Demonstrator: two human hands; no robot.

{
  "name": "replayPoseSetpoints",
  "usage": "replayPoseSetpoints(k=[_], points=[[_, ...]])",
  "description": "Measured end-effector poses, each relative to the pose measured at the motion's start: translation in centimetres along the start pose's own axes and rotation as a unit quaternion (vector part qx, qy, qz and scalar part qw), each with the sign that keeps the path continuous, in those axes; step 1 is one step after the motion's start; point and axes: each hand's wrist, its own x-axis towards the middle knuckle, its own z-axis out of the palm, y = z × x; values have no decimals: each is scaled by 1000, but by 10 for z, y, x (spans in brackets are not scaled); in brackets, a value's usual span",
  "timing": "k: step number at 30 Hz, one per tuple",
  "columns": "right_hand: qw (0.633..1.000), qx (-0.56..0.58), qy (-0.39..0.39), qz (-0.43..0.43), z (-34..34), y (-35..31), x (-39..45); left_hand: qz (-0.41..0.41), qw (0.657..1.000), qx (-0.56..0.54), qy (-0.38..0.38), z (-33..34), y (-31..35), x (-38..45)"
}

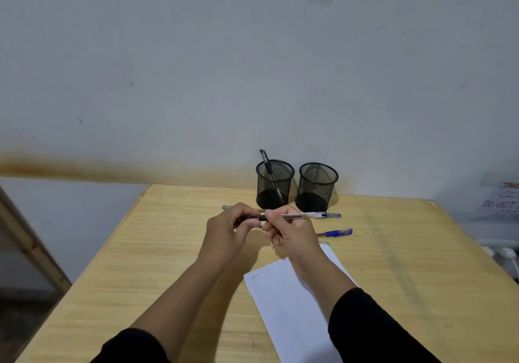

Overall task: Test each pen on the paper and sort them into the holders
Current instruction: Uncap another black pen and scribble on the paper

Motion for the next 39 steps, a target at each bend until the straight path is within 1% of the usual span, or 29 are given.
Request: replayPoseSetpoints(k=[1, 2, 5, 6, 8, 10, 12, 14, 18, 25, 28, 31, 33, 36, 39], points=[[1000, -5, 0, -14, -1, 0, -3, -3, 1000, 2, -7, -1, 0, 0], [1000, -1, 5, -27, -3, 0, -5, -13, 1000, 4, 3, -4, -2, 0], [997, 36, 48, -52, -23, -7, -10, -74, 992, 24, 95, -29, -17, -1], [996, 40, 56, -53, -31, -9, -11, -90, 990, 44, 98, -38, -21, -5], [996, 34, 63, -45, -41, -8, -14, -104, 991, 68, 52, -43, -22, -12], [997, 29, 60, -31, -39, -2, -18, -105, 992, 70, 3, -30, -20, -19], [998, 25, 52, -15, -32, 4, -23, -110, 991, 78, -20, -15, -18, -24], [998, 19, 53, 2, -28, 7, -28, -120, 989, 87, -17, -8, -23, -26], [998, 18, 57, 17, -34, 10, -33, -105, 986, 130, -15, -6, -33, -32], [997, 28, 70, 34, -38, 12, -36, -114, 984, 138, -9, -5, -33, -35], [996, 27, 71, 36, -35, 12, -39, -114, 984, 130, 30, -5, -27, -41], [997, -10, 68, 38, -35, 15, -43, -98, 986, 118, 59, -3, -14, -57], [997, -49, 57, 36, -35, 20, -47, -95, 988, 116, 45, 0, -12, -71], [993, -92, 61, 43, -34, 29, -52, -80, 984, 161, 10, 7, -13, -89], [986, -138, 68, 57, -32, 35, -53, -62, 980, 190, 16, 11, -14, -95]])
